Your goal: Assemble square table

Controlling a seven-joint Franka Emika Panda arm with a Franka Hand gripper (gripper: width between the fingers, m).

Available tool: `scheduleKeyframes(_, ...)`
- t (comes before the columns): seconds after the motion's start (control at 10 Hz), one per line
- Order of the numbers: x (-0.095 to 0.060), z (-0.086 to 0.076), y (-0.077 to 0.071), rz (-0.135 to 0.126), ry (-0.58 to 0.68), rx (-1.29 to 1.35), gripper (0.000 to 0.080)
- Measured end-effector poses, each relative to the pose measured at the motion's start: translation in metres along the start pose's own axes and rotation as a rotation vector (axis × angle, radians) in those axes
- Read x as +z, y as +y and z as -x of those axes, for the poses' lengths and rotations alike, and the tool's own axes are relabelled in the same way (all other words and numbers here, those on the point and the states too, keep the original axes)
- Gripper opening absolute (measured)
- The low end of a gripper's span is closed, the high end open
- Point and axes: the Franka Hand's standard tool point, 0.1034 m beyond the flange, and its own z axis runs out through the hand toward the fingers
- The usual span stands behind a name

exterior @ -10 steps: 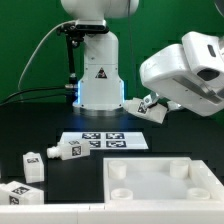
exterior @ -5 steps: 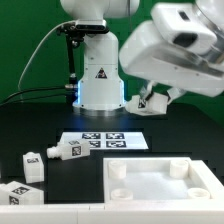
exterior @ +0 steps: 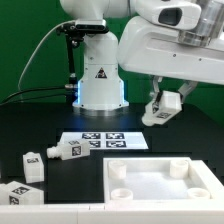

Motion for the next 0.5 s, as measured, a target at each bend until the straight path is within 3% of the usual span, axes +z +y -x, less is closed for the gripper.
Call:
scheduleKeyframes(0.1, -0.003, -0.009, -0.008, -0.043, 0.078, 0.028, 0.0287)
scheduleKeyframes(0.2, -0.008, -0.016, -0.019, -0.058, 0.134, 0.058, 0.0287)
scheduleKeyframes(0.3, -0.015, -0.022, -0.032, -0.06, 0.182, 0.055, 0.0287)
scheduleKeyframes(0.5, -0.012, -0.026, -0.03, -0.072, 0.34, 0.05, 0.0287)
